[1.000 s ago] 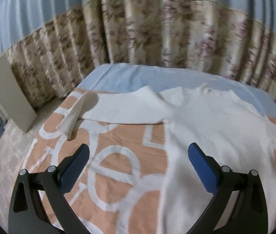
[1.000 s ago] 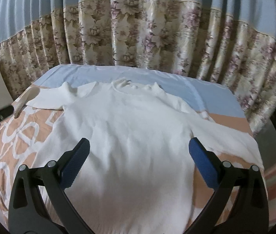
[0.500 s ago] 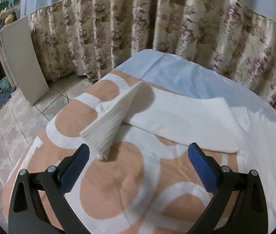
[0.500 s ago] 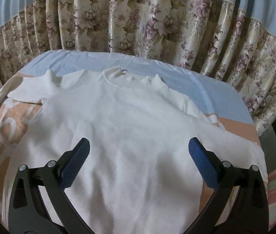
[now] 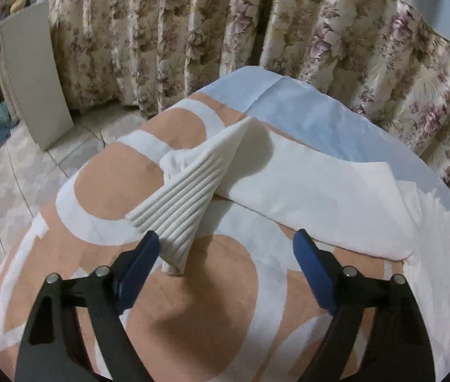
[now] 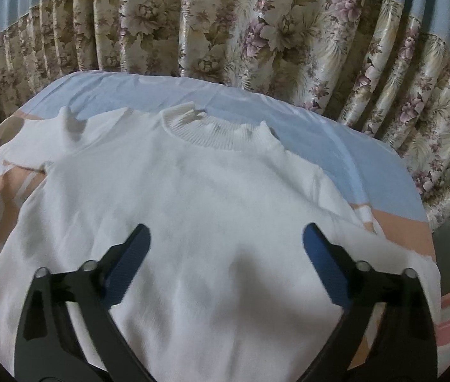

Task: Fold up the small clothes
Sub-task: 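Reach the left tool to a ribbed sleeve cuff and grasp it, then carry the cuff across the sweater body with the left tool and release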

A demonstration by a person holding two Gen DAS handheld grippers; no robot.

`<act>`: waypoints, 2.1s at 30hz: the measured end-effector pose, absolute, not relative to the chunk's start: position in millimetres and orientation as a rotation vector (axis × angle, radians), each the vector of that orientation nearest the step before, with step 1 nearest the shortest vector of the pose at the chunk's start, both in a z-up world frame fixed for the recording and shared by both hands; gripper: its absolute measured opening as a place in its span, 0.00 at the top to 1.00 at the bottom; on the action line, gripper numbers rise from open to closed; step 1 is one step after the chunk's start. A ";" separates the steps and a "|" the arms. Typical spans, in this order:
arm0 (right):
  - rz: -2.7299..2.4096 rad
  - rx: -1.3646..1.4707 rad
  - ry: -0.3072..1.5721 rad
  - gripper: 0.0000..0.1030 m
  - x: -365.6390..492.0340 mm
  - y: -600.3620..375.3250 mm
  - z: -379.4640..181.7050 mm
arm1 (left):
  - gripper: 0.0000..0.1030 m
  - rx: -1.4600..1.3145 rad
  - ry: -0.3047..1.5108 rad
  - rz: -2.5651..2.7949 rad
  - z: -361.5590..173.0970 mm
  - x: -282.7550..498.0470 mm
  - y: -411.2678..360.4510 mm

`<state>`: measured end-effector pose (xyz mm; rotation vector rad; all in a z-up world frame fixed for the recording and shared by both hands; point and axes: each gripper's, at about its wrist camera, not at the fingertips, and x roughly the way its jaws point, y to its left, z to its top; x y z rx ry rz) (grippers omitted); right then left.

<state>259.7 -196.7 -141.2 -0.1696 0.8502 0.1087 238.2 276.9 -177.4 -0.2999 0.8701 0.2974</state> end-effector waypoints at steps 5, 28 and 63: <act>0.113 -0.205 0.860 0.30 284.9 -193.8 -149.7 | 0.35 -0.284 0.886 0.318 -181.6 244.1 280.7; 0.109 -0.089 0.900 0.26 308.6 -218.2 -170.0 | 0.90 -0.206 0.913 0.149 -157.0 285.5 244.0; 0.115 0.036 0.902 0.20 302.7 -273.9 -170.1 | 0.24 0.061 0.939 -0.173 -166.0 349.6 30.3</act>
